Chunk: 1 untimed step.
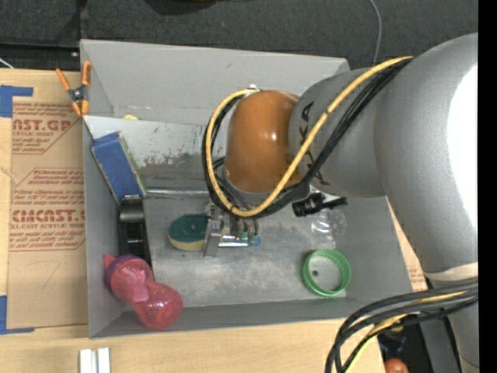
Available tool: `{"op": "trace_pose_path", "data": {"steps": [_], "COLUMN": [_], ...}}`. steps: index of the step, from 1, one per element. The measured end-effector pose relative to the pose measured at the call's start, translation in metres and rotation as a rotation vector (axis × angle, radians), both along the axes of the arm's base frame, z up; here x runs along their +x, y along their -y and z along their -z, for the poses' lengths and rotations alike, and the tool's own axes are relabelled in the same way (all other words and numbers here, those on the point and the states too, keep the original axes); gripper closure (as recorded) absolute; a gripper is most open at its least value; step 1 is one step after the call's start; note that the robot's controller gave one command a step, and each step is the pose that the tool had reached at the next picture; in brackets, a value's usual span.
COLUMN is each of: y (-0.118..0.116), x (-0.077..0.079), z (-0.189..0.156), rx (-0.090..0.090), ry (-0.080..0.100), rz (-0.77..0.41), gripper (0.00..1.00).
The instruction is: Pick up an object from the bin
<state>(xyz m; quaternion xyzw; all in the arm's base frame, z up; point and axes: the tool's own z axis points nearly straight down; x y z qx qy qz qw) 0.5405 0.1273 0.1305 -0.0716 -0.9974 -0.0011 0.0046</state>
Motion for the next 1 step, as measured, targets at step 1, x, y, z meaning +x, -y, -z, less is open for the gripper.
{"op": "trace_pose_path", "data": {"steps": [1], "y": [-0.0002], "x": [0.0011], "z": [-0.0248], "rx": [0.001], "ry": [0.005], "rz": [0.000], "gripper": [1.00]}}
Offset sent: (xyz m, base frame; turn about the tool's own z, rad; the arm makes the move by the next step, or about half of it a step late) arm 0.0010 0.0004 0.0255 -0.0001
